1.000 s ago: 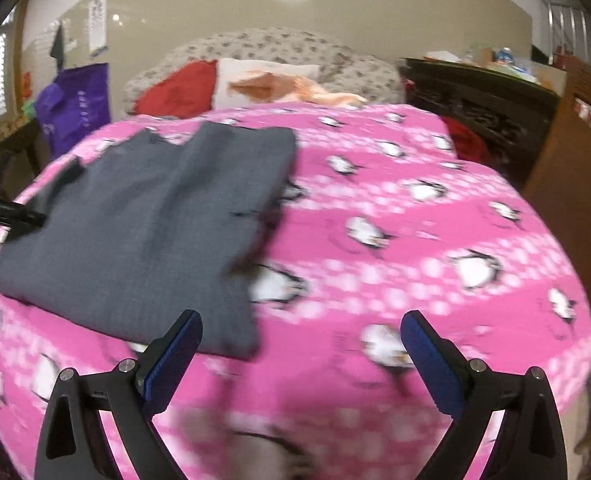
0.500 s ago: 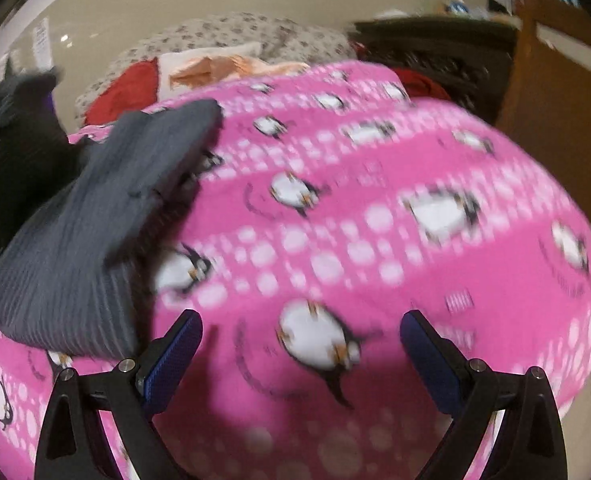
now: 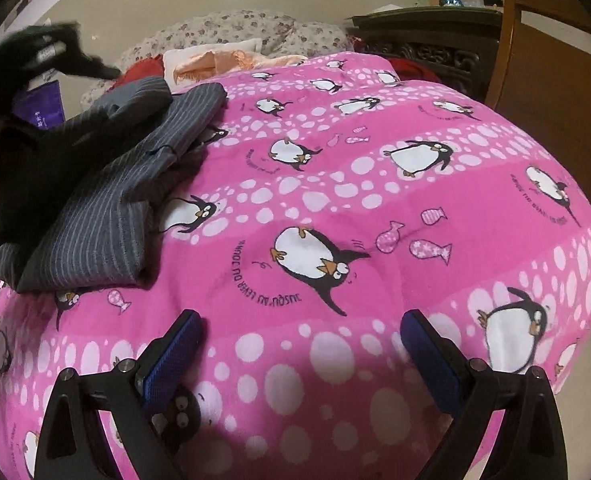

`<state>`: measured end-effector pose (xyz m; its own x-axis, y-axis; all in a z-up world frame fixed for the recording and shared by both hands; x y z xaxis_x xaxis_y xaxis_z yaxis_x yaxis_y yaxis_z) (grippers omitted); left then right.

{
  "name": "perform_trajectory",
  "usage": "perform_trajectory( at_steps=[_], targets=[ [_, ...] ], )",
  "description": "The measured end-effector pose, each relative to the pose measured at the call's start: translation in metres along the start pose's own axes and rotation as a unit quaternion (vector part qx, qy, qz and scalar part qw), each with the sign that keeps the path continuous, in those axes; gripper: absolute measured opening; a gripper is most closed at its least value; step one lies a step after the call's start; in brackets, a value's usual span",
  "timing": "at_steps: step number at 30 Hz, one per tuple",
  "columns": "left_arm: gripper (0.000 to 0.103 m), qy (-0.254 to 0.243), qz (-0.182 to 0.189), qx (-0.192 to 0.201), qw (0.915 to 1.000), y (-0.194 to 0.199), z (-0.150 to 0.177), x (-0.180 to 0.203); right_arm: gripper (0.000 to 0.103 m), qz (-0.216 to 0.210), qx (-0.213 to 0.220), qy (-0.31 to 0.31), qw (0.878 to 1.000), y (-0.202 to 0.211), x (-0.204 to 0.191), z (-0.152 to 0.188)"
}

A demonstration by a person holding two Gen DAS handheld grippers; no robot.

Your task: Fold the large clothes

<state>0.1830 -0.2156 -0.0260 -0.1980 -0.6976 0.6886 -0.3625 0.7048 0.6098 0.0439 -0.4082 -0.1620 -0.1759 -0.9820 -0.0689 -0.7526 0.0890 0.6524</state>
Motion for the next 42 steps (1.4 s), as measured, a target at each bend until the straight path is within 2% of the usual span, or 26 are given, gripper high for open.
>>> perform_trajectory(
  at_steps=[1, 2, 4, 6, 7, 9, 11, 12, 14, 17, 20, 22, 25, 27, 31, 33, 35, 36, 38, 39, 42],
  targets=[
    [0.064, 0.005, 0.032, 0.000, 0.9995, 0.013, 0.005, 0.009, 0.099, 0.003, 0.000, -0.002, 1.000, 0.002, 0.001, -0.002],
    [0.064, 0.004, 0.046, 0.004, 0.9989, 0.027, 0.005, 0.011, 0.099, 0.006, 0.003, -0.004, 1.000, 0.007, 0.002, -0.004],
    [0.064, 0.000, 0.055, 0.023, 0.9982, 0.056, 0.002, 0.008, 0.099, 0.014, 0.010, -0.004, 1.000, 0.019, 0.005, -0.011],
    [0.065, -0.004, 0.044, 0.050, 0.9978, 0.087, -0.008, -0.002, 0.099, 0.006, 0.027, 0.000, 1.000, 0.039, -0.001, -0.023],
    [0.066, -0.013, 0.028, 0.070, 0.9971, 0.100, -0.013, -0.013, 0.099, -0.003, 0.035, 0.003, 0.999, 0.047, -0.006, -0.028],
    [0.066, -0.036, -0.029, 0.109, 0.9930, 0.128, -0.023, -0.043, 0.099, -0.028, 0.056, 0.014, 0.998, 0.066, -0.023, -0.044],
    [0.066, -0.051, -0.090, 0.139, 0.9849, 0.149, -0.023, -0.087, 0.099, -0.072, 0.077, 0.022, 0.994, 0.081, -0.052, -0.064],
    [0.066, -0.051, -0.119, 0.143, 0.9811, 0.153, -0.018, -0.110, 0.099, -0.098, 0.084, 0.024, 0.991, 0.086, -0.071, -0.075],
    [0.066, -0.034, -0.143, 0.126, 0.9810, 0.144, 0.000, -0.142, 0.099, -0.147, 0.091, 0.023, 0.985, 0.089, -0.104, -0.092],
    [0.066, 0.010, -0.111, 0.106, 0.9881, 0.128, 0.030, -0.159, 0.099, -0.208, 0.077, -0.008, 0.975, 0.072, -0.153, -0.111],
    [0.067, 0.001, -0.095, 0.098, 0.9907, 0.118, 0.046, -0.149, 0.099, -0.255, 0.049, -0.036, 0.965, 0.050, -0.191, -0.110],
    [0.070, -0.011, -0.093, 0.091, 0.9915, 0.110, 0.054, -0.139, 0.099, -0.296, 0.015, -0.072, 0.952, 0.035, -0.211, -0.098],
    [0.071, -0.026, -0.097, 0.094, 0.9905, 0.110, 0.060, -0.140, 0.099, -0.282, -0.020, -0.102, 0.954, 0.011, -0.217, -0.076],
    [0.071, -0.014, -0.085, 0.093, 0.9919, 0.109, 0.064, -0.144, 0.099, -0.291, -0.027, -0.128, 0.948, 0.004, -0.218, -0.064],
    [0.071, -0.006, -0.082, 0.090, 0.9926, 0.111, 0.065, -0.149, 0.080, -0.355, -0.038, -0.138, 0.924, -0.002, -0.243, -0.062],
    [0.071, -0.007, -0.086, 0.090, 0.9922, 0.113, 0.066, -0.150, 0.066, -0.363, -0.051, -0.143, 0.920, -0.013, -0.253, -0.065],
    [0.071, -0.003, -0.085, 0.090, 0.9923, 0.117, 0.067, -0.149, 0.031, -0.359, -0.067, -0.165, 0.916, -0.029, -0.250, -0.068],
    [0.071, -0.001, -0.080, 0.091, 0.9926, 0.120, 0.070, -0.147, 0.028, -0.361, -0.068, -0.175, 0.913, -0.032, -0.244, -0.073],
    [0.071, -0.008, -0.069, 0.098, 0.9928, 0.126, 0.069, -0.136, 0.021, -0.350, -0.054, -0.143, 0.924, -0.025, -0.235, -0.083],
    [0.071, -0.017, -0.067, 0.104, 0.9922, 0.129, 0.068, -0.129, 0.020, -0.340, -0.039, -0.113, 0.933, -0.016, -0.229, -0.089],
    [0.071, -0.036, -0.057, 0.124, 0.9900, 0.136, 0.064, -0.109, 0.020, -0.322, -0.021, -0.075, 0.943, -0.002, -0.204, -0.105]
  ],
)
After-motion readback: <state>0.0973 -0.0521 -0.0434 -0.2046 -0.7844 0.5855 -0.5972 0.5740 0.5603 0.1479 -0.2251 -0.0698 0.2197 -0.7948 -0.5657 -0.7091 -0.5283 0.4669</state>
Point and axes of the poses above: each gripper's, at about its wrist camera, not at the fingertips, and y roughly against the way its jaws point, x to its right, z to its underside, the point moved 10 cm from there along -y, roughly the way its jaws point, and after that the axes turned 5 degrees about x, right-handed, at the moved point
